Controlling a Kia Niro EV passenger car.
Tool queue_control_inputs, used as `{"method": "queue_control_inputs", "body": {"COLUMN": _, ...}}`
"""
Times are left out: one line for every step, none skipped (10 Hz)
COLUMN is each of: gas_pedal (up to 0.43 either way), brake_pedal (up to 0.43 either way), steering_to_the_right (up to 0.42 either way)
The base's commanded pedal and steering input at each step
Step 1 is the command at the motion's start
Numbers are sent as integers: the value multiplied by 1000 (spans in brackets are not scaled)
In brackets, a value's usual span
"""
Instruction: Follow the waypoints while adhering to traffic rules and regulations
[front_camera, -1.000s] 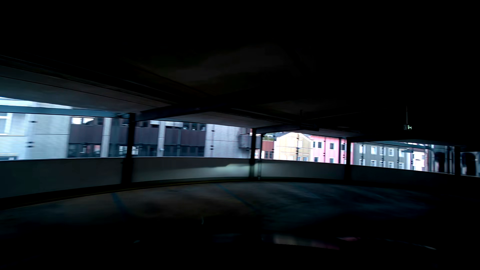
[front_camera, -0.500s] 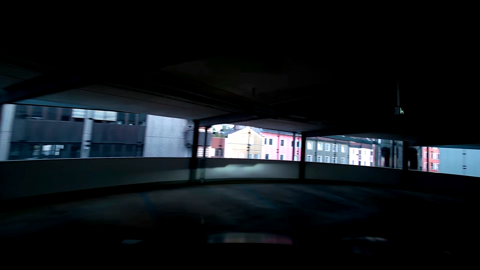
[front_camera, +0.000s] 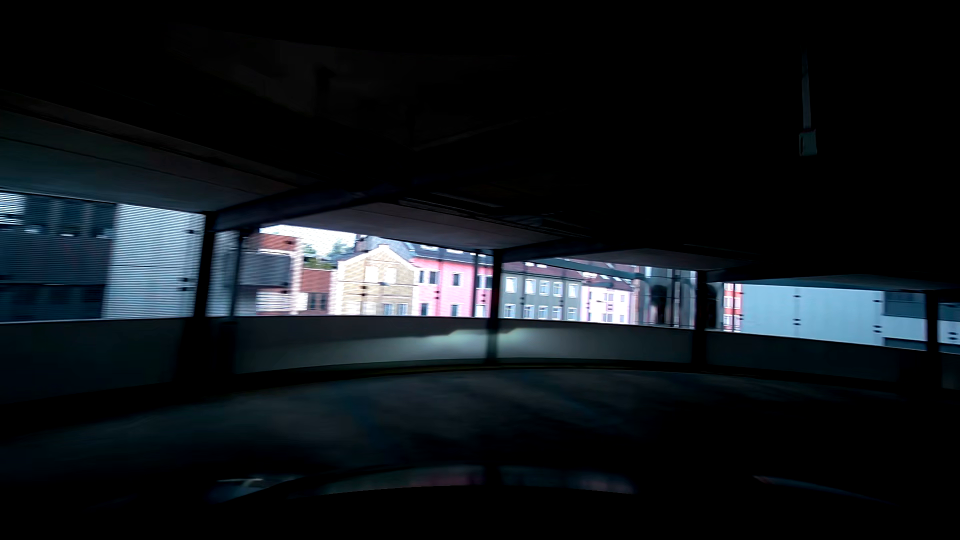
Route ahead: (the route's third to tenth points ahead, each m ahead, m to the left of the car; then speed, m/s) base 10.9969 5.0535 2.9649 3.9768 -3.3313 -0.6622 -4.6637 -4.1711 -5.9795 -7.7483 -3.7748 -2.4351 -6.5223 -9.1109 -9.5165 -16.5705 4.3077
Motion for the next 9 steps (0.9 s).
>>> {"method": "queue_control_inputs", "body": {"gas_pedal": 39, "brake_pedal": 0, "steering_to_the_right": 501}}
{"method": "queue_control_inputs", "body": {"gas_pedal": 39, "brake_pedal": 0, "steering_to_the_right": 506}}
{"method": "queue_control_inputs", "body": {"gas_pedal": 47, "brake_pedal": 0, "steering_to_the_right": 519}}
{"method": "queue_control_inputs", "body": {"gas_pedal": 47, "brake_pedal": 0, "steering_to_the_right": 535}}
{"method": "queue_control_inputs", "body": {"gas_pedal": 47, "brake_pedal": 0, "steering_to_the_right": 549}}
{"method": "queue_control_inputs", "body": {"gas_pedal": 47, "brake_pedal": 0, "steering_to_the_right": 561}}
{"method": "queue_control_inputs", "body": {"gas_pedal": 47, "brake_pedal": 0, "steering_to_the_right": 571}}
{"method": "queue_control_inputs", "body": {"gas_pedal": 47, "brake_pedal": 0, "steering_to_the_right": 578}}
{"method": "queue_control_inputs", "body": {"gas_pedal": 47, "brake_pedal": 0, "steering_to_the_right": 580}}
